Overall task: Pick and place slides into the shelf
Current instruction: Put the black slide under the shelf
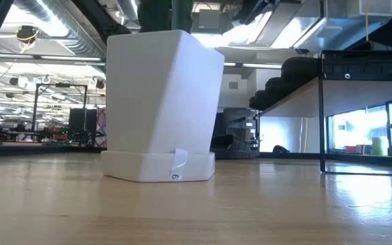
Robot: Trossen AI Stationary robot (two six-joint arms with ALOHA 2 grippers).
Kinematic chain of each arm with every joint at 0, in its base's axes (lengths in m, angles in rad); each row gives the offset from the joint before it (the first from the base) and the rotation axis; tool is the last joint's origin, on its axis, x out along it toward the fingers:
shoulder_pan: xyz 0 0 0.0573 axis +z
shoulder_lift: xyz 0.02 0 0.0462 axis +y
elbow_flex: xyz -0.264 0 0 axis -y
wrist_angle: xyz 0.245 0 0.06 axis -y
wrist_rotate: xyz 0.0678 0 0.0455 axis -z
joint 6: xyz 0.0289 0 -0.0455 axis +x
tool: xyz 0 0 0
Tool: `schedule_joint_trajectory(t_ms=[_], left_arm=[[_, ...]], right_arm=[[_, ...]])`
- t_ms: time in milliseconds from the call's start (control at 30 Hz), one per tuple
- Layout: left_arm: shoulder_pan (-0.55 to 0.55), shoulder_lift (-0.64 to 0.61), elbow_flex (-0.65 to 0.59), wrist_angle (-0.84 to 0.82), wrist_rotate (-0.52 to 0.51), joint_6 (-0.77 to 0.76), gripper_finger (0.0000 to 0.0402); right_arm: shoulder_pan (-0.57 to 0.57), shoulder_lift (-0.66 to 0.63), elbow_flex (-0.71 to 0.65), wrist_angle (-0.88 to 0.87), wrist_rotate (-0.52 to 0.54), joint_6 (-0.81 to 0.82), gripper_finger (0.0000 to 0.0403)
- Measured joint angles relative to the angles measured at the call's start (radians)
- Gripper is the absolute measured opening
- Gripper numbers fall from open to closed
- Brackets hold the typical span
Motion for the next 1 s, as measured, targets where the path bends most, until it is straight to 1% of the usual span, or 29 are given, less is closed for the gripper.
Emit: schedule_joint_trajectory(t_ms=[100,333,467,600,800,1000], left_arm=[[0.01,0.0,0.0,-0.001,0.034,0.004,0.0218],[-0.014,0.0,0.0,0.011,-0.021,0.036,0.0218],[-0.014,0.004,0.0,0.095,-0.024,0.036,0.0218],[-0.009,0.045,0.0,0.149,-0.019,0.036,0.0218],[-0.007,0.126,0.0,0.165,-0.016,0.031,0.0218],[-0.007,0.156,0.005,0.17,0.001,0.017,0.0218]], right_arm=[[0.0,0.0,0.0,0.0,0.0,0.0,0.0139],[-0.012,0.0,0.0,0.008,0.0,0.002,0.0139],[-0.026,0.0,0.0,0.019,0.0,0.002,0.0139],[-0.037,0.0,0.0,0.029,0.0,0.021,0.0139],[-0.044,0.0,0.0,0.031,-0.001,0.025,0.0139],[-0.044,0.0,0.0,0.031,-0.001,0.025,0.0139]])
